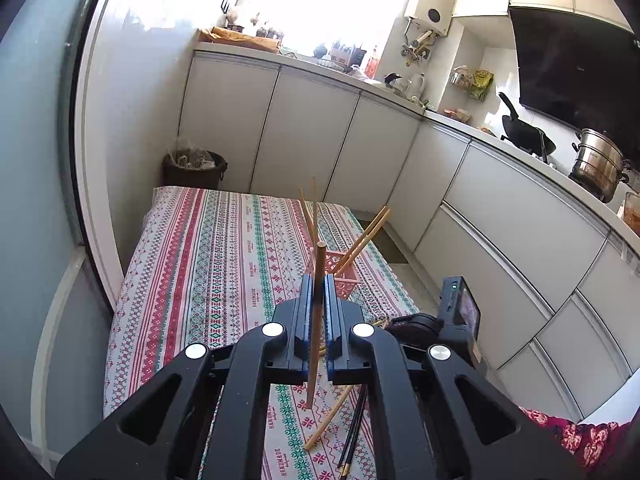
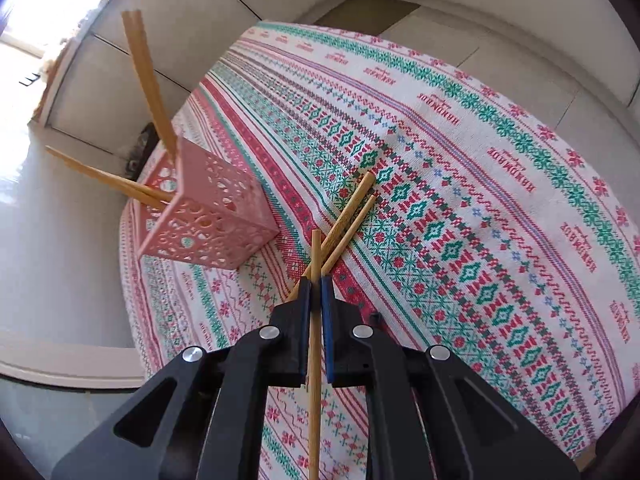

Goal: Organize utensils
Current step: 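Lower the chopstick into the cup with the left gripper while the right gripper grasps a chopstick, then close the left gripper on another chopstick while the right gripper carries its chopstick to the cup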

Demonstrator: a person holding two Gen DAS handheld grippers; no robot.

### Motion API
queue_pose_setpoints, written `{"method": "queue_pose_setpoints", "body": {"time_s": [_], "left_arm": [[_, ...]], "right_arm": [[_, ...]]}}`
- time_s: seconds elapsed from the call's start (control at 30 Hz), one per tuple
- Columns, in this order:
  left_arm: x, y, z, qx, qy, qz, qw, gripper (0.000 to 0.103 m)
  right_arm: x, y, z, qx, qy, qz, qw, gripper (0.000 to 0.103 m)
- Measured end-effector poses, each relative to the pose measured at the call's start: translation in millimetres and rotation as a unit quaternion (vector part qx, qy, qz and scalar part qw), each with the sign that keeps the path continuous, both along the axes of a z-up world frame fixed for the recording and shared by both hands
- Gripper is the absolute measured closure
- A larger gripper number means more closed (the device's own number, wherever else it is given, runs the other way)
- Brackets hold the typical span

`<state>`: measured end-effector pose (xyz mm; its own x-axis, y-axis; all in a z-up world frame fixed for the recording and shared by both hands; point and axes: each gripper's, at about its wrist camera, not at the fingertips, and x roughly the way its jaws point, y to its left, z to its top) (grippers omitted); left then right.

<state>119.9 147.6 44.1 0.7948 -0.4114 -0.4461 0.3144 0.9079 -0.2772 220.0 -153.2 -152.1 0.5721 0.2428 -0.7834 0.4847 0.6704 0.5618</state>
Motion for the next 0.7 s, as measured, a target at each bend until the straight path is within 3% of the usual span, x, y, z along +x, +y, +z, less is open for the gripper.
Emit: {"method": "queue_pose_setpoints", "body": {"time_s": [0.2,0.3,0.43,0.7], "left_arm": [[-7,-13,9,0.004,-0.009,0.001,0.9999,0.098],[-11,-21,19,0.006,-0.021,0.000,0.9998,0.098],[-12,-34,33,0.012,-0.037,-0.004,0.9993,0.098],[5,-65,56,0.033,-0.051,-0.011,0.9981,0.098]], "right_arm": [[-38,-15,33,0.018,-0.066,0.028,0.997,0.097],[-61,-15,69,-0.021,-0.123,0.056,0.991,0.097],[-96,-11,117,-0.094,-0.202,0.085,0.971,0.097],[-100,-26,189,-0.115,-0.252,0.112,0.954,0.097]]}}
